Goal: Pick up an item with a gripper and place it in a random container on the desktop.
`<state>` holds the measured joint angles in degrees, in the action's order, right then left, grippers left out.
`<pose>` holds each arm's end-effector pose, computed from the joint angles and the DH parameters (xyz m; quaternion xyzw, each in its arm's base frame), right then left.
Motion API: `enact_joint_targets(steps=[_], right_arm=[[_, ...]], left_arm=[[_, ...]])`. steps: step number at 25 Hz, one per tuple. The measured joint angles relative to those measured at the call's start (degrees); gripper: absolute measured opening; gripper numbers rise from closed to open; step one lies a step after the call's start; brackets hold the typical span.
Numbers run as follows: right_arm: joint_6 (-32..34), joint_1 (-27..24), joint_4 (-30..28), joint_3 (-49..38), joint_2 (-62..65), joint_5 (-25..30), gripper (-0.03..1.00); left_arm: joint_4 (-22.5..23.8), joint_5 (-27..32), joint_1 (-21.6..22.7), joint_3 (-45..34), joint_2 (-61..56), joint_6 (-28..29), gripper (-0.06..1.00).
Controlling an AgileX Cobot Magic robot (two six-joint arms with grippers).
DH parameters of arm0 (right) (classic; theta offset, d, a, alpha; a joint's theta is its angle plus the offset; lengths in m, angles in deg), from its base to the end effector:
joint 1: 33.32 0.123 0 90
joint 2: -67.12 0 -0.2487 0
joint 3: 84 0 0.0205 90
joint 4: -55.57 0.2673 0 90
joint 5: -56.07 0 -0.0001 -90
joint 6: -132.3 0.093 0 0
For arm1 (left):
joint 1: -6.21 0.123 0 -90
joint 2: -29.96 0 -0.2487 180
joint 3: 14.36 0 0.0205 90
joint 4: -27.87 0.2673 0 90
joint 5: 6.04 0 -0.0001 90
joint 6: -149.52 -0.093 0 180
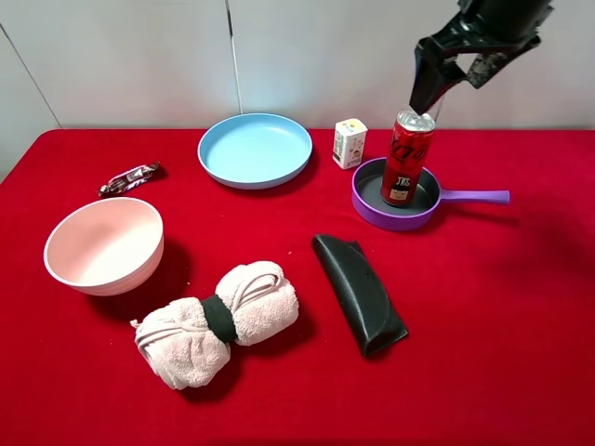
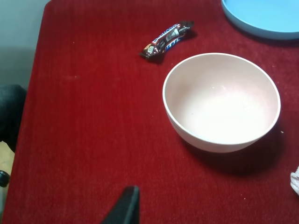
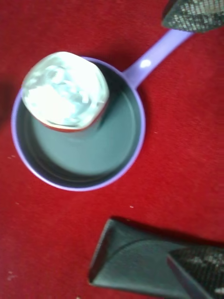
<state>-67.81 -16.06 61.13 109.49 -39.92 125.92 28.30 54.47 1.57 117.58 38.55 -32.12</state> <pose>0.3484 0.1171 0.2759 -0.3072 0.9395 0.0439 0.1453 0.0487 -0.0033 0.2817 0.0466 0.8521 -0.0099 0.5212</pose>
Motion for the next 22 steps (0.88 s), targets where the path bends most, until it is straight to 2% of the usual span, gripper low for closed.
enact_joint_targets(steps=[22], right_arm=[[4.02,0.0,-0.86,-30.15,32.93,-0.06,0.69]], left_arm=[[0.0,0.0,0.0,0.0,0.0,0.0,0.99]])
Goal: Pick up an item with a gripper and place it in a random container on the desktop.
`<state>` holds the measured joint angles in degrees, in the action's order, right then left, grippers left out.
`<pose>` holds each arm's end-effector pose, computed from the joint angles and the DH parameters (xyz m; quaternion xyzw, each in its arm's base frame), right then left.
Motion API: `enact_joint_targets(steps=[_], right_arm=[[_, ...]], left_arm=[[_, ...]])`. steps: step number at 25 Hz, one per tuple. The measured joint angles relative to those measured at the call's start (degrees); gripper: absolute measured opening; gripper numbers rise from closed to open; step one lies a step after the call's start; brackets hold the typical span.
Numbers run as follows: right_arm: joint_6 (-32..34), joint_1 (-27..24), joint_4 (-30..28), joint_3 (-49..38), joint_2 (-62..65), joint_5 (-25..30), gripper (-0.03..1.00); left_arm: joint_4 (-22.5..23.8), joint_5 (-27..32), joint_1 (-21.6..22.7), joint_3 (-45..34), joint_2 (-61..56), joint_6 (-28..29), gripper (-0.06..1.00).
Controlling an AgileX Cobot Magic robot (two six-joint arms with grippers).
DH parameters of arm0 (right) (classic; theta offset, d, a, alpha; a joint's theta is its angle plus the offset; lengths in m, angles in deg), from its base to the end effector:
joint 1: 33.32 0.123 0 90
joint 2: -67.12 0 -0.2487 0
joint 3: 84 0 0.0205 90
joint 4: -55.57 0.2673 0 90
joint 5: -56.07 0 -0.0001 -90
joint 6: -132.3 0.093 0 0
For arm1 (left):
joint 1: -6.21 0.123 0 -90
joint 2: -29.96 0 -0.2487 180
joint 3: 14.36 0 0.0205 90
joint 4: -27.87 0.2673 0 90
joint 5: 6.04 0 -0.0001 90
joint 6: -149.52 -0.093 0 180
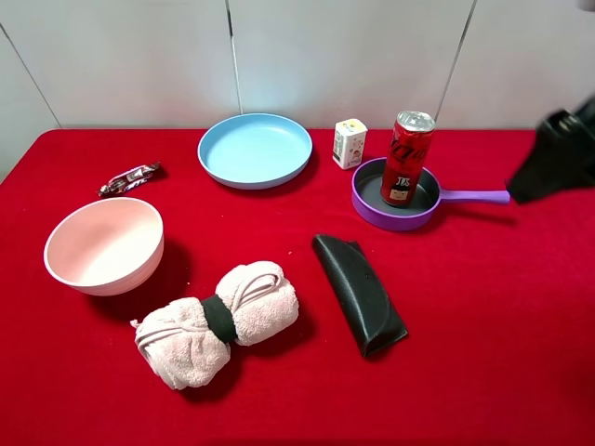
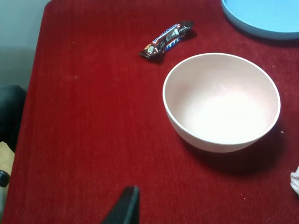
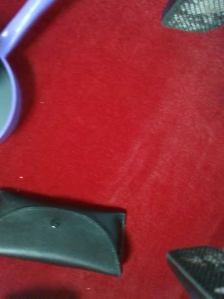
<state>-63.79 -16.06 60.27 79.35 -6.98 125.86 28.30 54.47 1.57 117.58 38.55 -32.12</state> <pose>0.2178 0.0752 0.2918 -0.2754 0.9455 0.0420 0.1684 0.0487 -0.0033 0.2817 0.0466 0.8521 -0.0099 0.5212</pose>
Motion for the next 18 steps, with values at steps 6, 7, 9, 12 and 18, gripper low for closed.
enact_joint_targets(steps=[6,7,9,12,18], right_arm=[[1.99,0.0,0.0,-9.04,14.35,0.15,0.69],[2.34,0.0,0.0,-10.2,16.53,0.15,0.69],[3.42,0.0,0.0,-12.59,20.57,0.15,0.69],[4.4,0.0,0.0,-15.69,26.77,0.21,0.69],[4.59,0.0,0.0,-21.12,37.27,0.34,0.69]], left_arm=[[0.0,0.0,0.0,0.0,0.0,0.0,0.99],[0.0,0.0,0.0,0.0,0.0,0.0,0.99],[0.0,0.0,0.0,0.0,0.0,0.0,0.99],[0.0,0.0,0.0,0.0,0.0,0.0,0.99],[0.0,0.0,0.0,0.0,0.0,0.0,0.99]])
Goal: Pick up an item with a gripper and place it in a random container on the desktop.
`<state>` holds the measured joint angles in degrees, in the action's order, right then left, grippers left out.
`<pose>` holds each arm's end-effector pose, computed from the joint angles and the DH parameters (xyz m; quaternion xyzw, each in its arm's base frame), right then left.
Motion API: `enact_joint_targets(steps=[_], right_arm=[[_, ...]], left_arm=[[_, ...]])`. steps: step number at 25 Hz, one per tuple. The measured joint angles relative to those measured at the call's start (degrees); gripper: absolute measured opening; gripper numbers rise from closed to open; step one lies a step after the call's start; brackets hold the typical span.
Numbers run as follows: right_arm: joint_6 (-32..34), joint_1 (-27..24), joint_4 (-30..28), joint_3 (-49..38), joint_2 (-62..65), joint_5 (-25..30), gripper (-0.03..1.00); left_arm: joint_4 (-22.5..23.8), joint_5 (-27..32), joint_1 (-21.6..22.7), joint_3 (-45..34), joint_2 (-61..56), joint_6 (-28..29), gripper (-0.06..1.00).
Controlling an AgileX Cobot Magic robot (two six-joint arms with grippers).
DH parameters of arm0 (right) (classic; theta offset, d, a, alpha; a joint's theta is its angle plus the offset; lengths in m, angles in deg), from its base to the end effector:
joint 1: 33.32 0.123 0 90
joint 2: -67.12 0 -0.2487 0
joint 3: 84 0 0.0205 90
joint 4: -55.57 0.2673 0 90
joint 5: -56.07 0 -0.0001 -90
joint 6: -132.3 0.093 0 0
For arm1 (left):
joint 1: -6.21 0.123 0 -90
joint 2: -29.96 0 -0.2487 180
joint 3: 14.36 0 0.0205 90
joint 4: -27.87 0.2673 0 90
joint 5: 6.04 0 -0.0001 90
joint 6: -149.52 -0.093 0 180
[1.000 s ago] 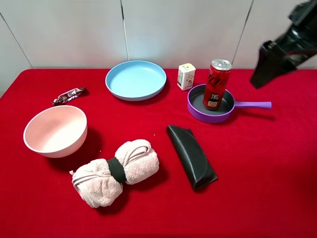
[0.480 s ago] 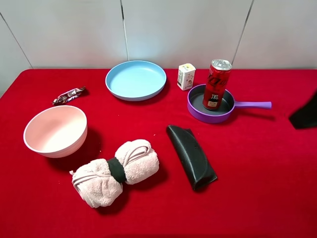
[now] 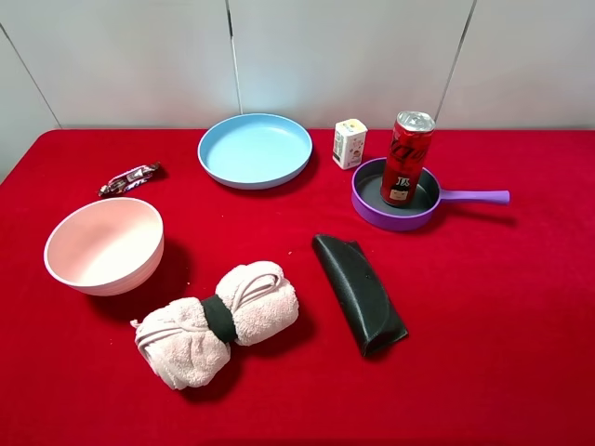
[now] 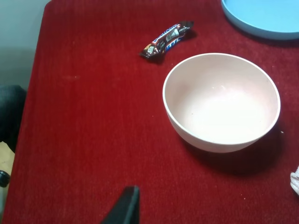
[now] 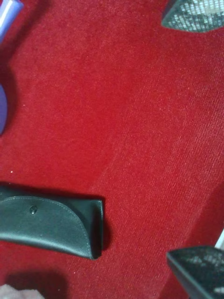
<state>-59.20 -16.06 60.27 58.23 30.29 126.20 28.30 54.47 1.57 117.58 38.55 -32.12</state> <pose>0.0998 0.0385 0.2871 -0.2349 0.9228 0.0561 0.3003 0.0487 -0.0033 0.2817 0.0466 0.8521 -0.0099 0.5212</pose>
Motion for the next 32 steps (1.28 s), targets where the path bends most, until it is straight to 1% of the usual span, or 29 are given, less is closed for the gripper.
enact_joint_targets(steps=[4,7,12,17,22,32], right_arm=[[-0.46,0.0,0.0,-2.97,6.03,-0.01,0.69],[-0.83,0.0,0.05,-4.6,10.54,-1.01,0.69],[-1.42,0.0,1.36,-7.14,18.06,-4.42,0.69],[-3.14,0.0,2.15,-7.55,23.74,-6.91,0.69],[-5.76,0.0,3.37,-8.97,26.52,-9.78,0.69],[-5.84,0.0,3.17,-9.5,28.21,-10.23,0.69]], left_arm=[[0.0,0.0,0.0,0.0,0.0,0.0,0.99],[0.0,0.0,0.0,0.0,0.0,0.0,0.99],[0.0,0.0,0.0,0.0,0.0,0.0,0.99],[0.0,0.0,0.0,0.0,0.0,0.0,0.99],[0.0,0.0,0.0,0.0,0.0,0.0,0.99],[0.0,0.0,0.0,0.0,0.0,0.0,0.99]])
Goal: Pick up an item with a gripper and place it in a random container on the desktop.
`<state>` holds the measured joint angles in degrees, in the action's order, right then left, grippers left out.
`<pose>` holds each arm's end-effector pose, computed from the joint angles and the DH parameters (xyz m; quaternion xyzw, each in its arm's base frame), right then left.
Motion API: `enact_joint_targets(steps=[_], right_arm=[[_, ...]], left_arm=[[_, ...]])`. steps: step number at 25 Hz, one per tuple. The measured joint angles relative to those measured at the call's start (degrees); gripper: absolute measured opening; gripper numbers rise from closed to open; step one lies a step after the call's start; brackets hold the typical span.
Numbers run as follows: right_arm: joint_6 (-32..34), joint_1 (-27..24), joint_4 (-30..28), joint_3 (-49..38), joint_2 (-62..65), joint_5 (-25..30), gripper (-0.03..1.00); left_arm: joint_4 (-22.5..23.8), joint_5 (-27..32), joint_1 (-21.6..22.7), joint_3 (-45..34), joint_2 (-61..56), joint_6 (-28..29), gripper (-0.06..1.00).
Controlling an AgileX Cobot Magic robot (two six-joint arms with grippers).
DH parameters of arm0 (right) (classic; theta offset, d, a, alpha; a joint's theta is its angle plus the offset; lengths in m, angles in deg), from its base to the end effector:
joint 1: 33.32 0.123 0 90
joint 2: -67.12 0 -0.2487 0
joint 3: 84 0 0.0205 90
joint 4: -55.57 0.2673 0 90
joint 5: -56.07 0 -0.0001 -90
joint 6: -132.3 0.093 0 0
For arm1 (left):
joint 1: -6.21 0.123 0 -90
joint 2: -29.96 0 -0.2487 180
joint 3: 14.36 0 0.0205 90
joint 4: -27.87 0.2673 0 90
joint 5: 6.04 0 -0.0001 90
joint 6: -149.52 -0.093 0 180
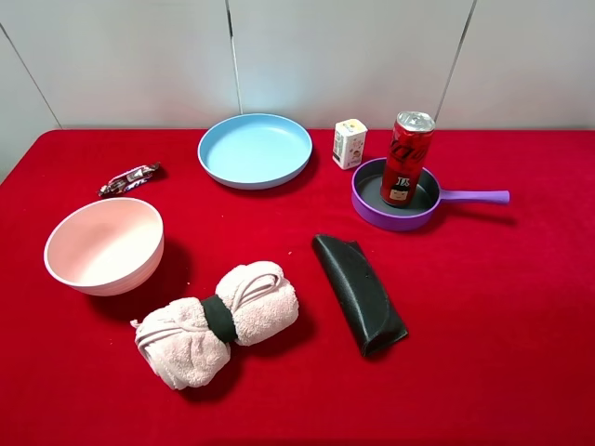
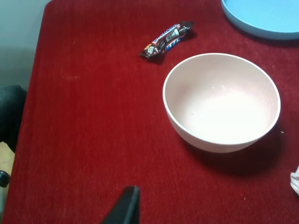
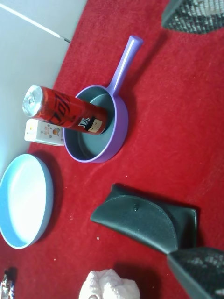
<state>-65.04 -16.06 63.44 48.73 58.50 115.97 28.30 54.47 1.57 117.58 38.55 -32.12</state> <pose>0.0418 0.0245 0.2872 -0.2536 0.8061 0.0682 0.5303 0.0487 -0.0033 0.2817 0.0466 0.8521 -0.0099 0.5212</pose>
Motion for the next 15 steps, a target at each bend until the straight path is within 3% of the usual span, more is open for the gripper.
enact_joint_targets(steps=[15], right_arm=[[0.0,0.0,-0.12,0.0,0.0,-0.23,0.69]], left_arm=[[0.0,0.0,0.0,0.0,0.0,0.0,0.99]])
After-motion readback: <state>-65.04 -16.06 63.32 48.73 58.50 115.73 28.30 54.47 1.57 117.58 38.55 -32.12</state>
